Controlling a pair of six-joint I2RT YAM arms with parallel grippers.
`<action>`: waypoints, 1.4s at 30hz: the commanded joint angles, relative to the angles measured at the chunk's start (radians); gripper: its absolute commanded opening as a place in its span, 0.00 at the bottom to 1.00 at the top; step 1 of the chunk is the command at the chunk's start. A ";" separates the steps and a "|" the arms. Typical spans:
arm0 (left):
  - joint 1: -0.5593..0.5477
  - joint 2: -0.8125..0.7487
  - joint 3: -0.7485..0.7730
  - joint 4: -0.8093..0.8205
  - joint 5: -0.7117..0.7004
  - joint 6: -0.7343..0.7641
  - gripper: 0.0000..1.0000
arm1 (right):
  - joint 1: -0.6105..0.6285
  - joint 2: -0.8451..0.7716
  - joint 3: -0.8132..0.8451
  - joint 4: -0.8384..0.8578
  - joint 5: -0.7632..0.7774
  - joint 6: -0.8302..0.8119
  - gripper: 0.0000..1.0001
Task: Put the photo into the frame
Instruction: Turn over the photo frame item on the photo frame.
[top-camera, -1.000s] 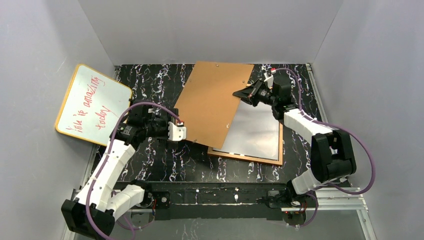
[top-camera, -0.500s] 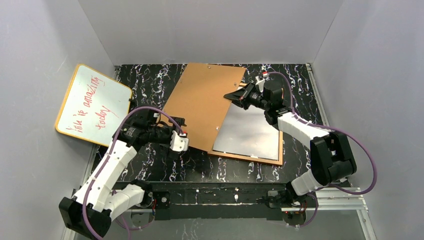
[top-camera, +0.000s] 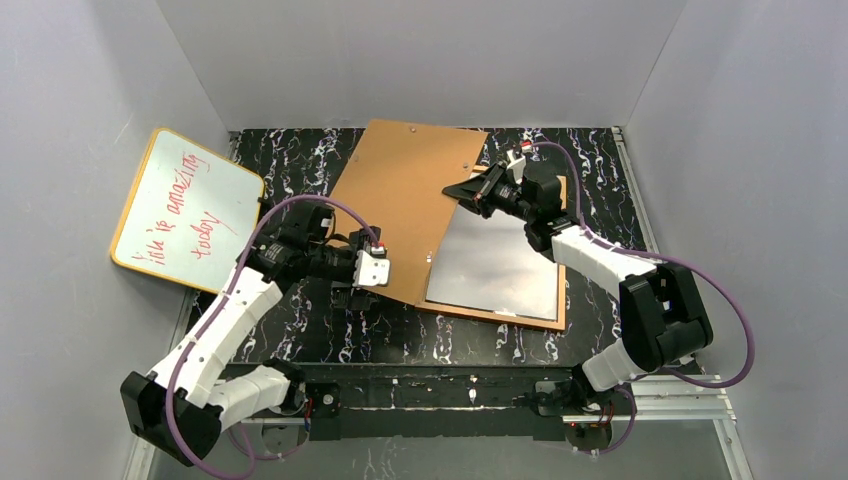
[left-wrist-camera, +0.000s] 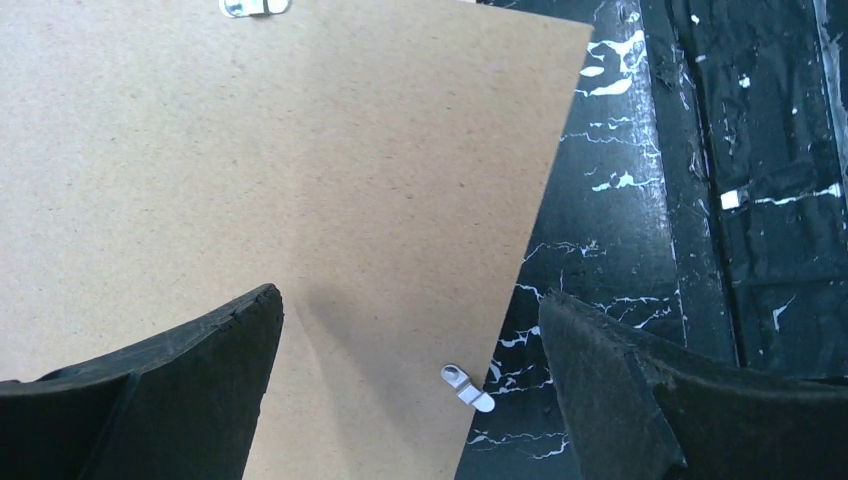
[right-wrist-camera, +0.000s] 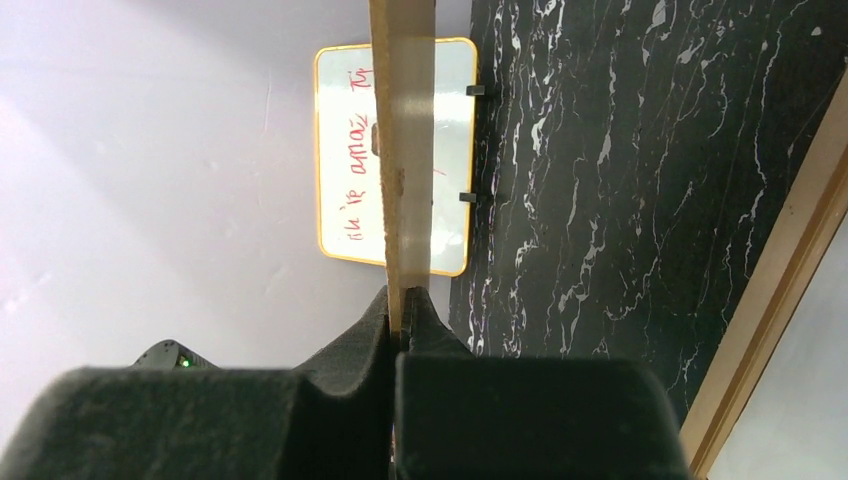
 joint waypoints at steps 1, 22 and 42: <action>-0.005 0.004 0.040 0.000 0.025 -0.102 0.98 | 0.006 -0.050 -0.004 0.167 -0.023 0.004 0.01; -0.003 -0.106 -0.072 0.098 -0.287 0.068 0.98 | 0.000 -0.074 -0.048 0.244 -0.168 0.037 0.01; -0.003 -0.048 0.019 0.029 -0.295 -0.137 0.98 | -0.196 -0.147 -0.029 0.022 -0.423 -0.134 0.01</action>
